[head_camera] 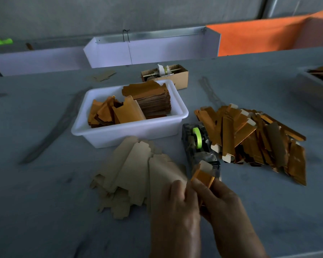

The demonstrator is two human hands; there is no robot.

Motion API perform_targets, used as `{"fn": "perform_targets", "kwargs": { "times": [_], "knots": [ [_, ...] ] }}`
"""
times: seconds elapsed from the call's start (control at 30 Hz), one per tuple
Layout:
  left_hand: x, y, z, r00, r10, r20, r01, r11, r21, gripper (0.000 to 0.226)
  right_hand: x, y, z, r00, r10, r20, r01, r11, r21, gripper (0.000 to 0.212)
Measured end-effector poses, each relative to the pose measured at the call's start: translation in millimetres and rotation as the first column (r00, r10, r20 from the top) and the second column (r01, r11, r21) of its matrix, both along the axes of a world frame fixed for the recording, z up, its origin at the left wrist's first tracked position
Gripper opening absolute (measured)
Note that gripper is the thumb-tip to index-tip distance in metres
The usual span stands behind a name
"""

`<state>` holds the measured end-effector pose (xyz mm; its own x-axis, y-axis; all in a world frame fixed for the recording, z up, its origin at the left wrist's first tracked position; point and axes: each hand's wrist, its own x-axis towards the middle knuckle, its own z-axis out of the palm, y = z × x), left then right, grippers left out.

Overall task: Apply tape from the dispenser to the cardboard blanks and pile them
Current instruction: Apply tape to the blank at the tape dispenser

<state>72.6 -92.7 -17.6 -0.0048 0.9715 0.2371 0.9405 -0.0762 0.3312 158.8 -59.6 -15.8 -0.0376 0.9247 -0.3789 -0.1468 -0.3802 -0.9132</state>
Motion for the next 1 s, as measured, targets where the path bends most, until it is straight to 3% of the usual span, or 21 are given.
{"fn": "perform_targets", "kwargs": {
  "times": [0.07,0.1,0.17,0.23,0.27,0.33,0.4,0.47,0.53,0.63,1.0],
  "knots": [
    [-9.2,3.4,3.3,0.974,0.107,0.199,-0.087,0.991,-0.106,0.034,-0.5,1.2,-1.1,1.000,-0.006,-0.027,0.005,1.000,-0.021,0.009],
    [-13.7,4.8,4.0,0.905,0.208,0.372,-0.146,0.971,-0.188,0.025,-0.2,1.9,-1.1,0.999,0.001,-0.049,-0.002,1.000,-0.028,0.011],
    [-23.3,8.8,2.2,0.645,0.384,0.661,-0.112,0.903,-0.415,0.012,1.9,2.8,0.3,0.997,0.016,-0.072,-0.019,0.999,-0.036,0.013],
    [-32.5,10.9,4.6,0.405,0.485,0.775,0.004,0.847,-0.532,0.007,2.4,1.9,1.9,0.998,0.043,-0.042,-0.044,0.999,-0.011,0.014],
    [-35.9,12.1,6.9,0.353,0.509,0.785,0.034,0.832,-0.554,0.006,2.4,1.2,2.6,0.998,0.056,0.017,-0.056,0.998,0.024,0.014],
    [-38.4,13.9,8.5,0.327,0.518,0.790,0.020,0.832,-0.554,0.009,5.3,1.5,4.2,0.959,0.045,0.281,-0.102,0.976,0.191,0.011],
    [-40.5,16.7,10.4,0.282,0.486,0.827,-0.059,0.869,-0.490,0.014,12.0,5.8,11.7,0.838,-0.103,0.536,-0.140,0.909,0.392,0.006],
    [-44.1,21.7,12.7,0.208,0.425,0.881,-0.137,0.904,-0.404,0.020,24.6,17.5,17.2,0.754,-0.260,0.603,-0.120,0.849,0.515,0.009],
    [-45.9,27.4,15.0,0.194,0.373,0.907,-0.159,0.925,-0.346,0.022,34.1,33.0,19.0,0.728,-0.262,0.634,-0.114,0.865,0.489,0.010],
    [-41.9,34.0,14.3,0.182,0.342,0.922,-0.133,0.938,-0.321,0.027,35.1,49.3,15.3,0.751,-0.123,0.649,-0.174,0.911,0.375,0.011],
    [-19.5,43.1,6.1,0.049,0.413,0.909,-0.022,0.911,-0.413,0.008,23.8,64.6,-5.4,0.710,-0.029,0.704,-0.145,0.972,0.186,0.020]
  ]
}}
